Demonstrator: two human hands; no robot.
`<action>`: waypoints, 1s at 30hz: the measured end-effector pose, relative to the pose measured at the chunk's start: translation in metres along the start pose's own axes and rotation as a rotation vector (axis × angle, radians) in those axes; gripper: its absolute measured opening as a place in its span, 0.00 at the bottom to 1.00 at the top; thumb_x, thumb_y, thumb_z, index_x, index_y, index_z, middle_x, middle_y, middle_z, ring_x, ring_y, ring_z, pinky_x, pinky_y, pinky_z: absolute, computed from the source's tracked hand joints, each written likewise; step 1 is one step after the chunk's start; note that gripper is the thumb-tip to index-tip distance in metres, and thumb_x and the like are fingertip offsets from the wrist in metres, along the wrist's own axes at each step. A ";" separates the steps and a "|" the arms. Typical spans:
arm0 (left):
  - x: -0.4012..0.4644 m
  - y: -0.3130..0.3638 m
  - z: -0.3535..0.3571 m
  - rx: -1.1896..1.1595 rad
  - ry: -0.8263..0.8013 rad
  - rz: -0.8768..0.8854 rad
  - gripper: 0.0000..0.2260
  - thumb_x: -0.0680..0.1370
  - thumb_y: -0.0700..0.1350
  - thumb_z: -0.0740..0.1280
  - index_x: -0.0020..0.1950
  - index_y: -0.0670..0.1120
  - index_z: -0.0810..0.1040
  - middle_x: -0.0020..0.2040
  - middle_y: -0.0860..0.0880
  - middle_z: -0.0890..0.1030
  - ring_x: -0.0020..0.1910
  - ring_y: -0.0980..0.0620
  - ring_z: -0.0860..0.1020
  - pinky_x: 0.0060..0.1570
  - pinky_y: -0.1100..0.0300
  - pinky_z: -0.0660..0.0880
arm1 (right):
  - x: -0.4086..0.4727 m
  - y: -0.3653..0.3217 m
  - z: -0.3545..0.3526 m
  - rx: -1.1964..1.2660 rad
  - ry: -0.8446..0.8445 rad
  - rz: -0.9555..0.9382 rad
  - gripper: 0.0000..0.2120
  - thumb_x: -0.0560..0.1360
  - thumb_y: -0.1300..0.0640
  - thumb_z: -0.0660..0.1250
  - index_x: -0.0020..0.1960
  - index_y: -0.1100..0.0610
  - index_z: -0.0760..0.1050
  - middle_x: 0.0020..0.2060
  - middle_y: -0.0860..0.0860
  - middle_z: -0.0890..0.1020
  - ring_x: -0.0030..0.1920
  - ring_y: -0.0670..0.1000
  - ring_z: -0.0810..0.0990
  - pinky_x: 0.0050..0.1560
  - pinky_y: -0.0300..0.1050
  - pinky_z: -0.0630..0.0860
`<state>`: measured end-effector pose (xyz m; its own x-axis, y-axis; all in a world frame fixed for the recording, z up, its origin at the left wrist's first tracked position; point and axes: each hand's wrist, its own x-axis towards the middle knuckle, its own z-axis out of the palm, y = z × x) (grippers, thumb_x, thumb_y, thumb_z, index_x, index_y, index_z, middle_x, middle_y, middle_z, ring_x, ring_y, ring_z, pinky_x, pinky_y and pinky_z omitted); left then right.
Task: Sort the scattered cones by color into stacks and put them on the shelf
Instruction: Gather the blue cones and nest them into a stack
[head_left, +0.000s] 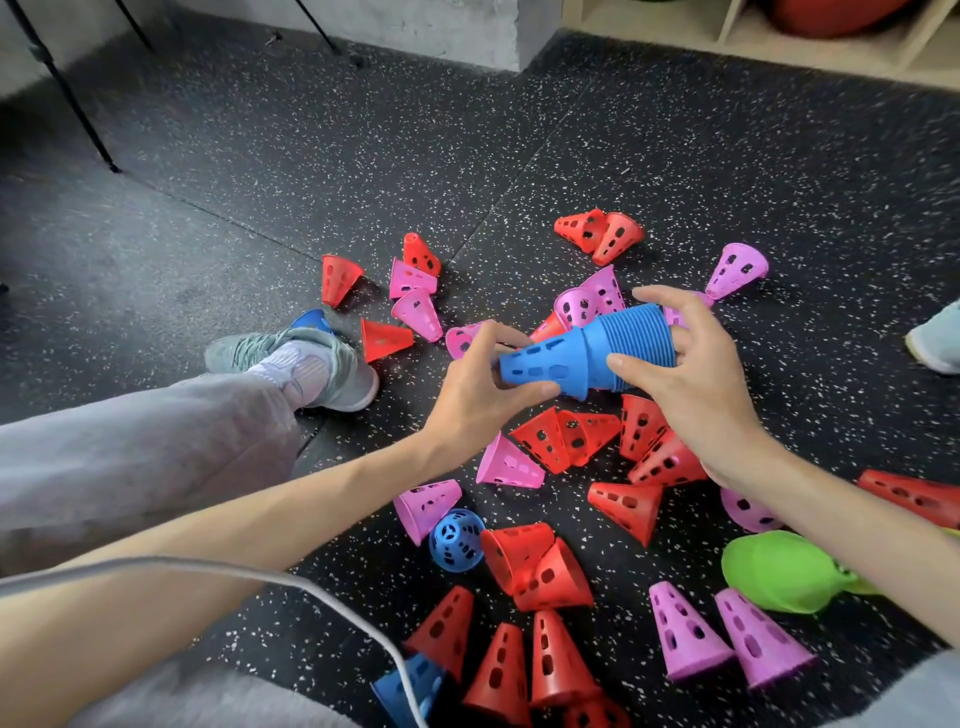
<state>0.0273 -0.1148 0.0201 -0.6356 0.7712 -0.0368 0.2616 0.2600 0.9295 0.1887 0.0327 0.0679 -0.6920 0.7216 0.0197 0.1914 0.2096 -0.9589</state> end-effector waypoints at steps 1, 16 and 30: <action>-0.001 0.000 0.001 0.020 -0.014 0.007 0.21 0.72 0.47 0.80 0.56 0.53 0.72 0.52 0.52 0.83 0.45 0.40 0.82 0.46 0.41 0.81 | 0.001 0.001 0.000 -0.003 -0.011 -0.003 0.27 0.73 0.65 0.74 0.66 0.46 0.72 0.50 0.53 0.85 0.46 0.54 0.84 0.53 0.51 0.82; -0.013 0.008 0.004 0.124 -0.040 0.017 0.21 0.71 0.51 0.80 0.55 0.49 0.73 0.48 0.52 0.86 0.41 0.46 0.82 0.46 0.45 0.80 | -0.003 0.007 0.003 -0.162 -0.146 -0.041 0.28 0.73 0.62 0.75 0.70 0.49 0.71 0.65 0.40 0.76 0.60 0.28 0.70 0.58 0.22 0.63; -0.035 -0.004 -0.027 0.230 -0.195 0.045 0.17 0.76 0.46 0.77 0.63 0.48 0.80 0.41 0.57 0.85 0.35 0.59 0.79 0.41 0.68 0.72 | -0.009 0.009 0.015 -0.186 -0.198 -0.066 0.28 0.73 0.60 0.76 0.69 0.46 0.72 0.61 0.36 0.76 0.63 0.45 0.75 0.67 0.48 0.71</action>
<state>0.0289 -0.1580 0.0273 -0.4743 0.8760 -0.0878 0.4578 0.3306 0.8253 0.1858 0.0182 0.0546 -0.8265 0.5629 0.0069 0.2530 0.3825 -0.8887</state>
